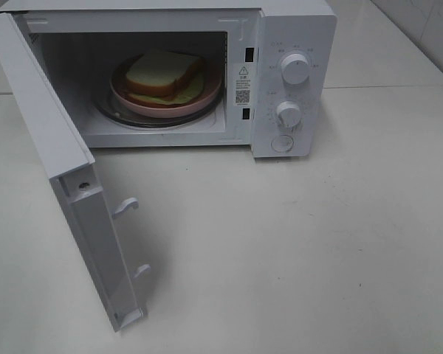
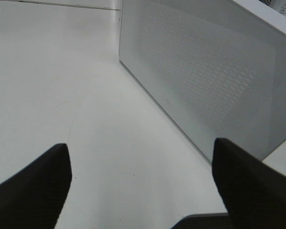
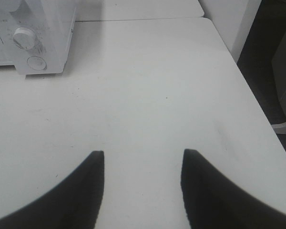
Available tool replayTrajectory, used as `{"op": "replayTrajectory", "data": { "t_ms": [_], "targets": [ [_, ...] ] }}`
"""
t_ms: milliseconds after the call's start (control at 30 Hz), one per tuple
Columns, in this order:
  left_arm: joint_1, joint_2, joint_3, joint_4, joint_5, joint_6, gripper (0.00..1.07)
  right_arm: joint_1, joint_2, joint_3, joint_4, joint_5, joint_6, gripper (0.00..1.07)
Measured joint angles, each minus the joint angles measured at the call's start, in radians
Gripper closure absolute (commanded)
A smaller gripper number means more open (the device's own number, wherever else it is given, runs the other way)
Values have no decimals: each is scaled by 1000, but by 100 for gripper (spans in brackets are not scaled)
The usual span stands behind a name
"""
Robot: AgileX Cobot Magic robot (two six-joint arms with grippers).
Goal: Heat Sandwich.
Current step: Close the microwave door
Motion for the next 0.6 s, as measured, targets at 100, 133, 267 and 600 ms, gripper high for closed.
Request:
{"op": "replayTrajectory", "data": {
  "t_ms": [100,133,267,600],
  "targets": [
    [0,0,0,0,0,0,30,0,0,0,0,0,0,57],
    [0,0,0,0,0,0,30,0,0,0,0,0,0,57],
    [0,0,0,0,0,0,30,0,0,0,0,0,0,57],
    [0,0,0,0,0,0,30,0,0,0,0,0,0,57]
  ]
}}
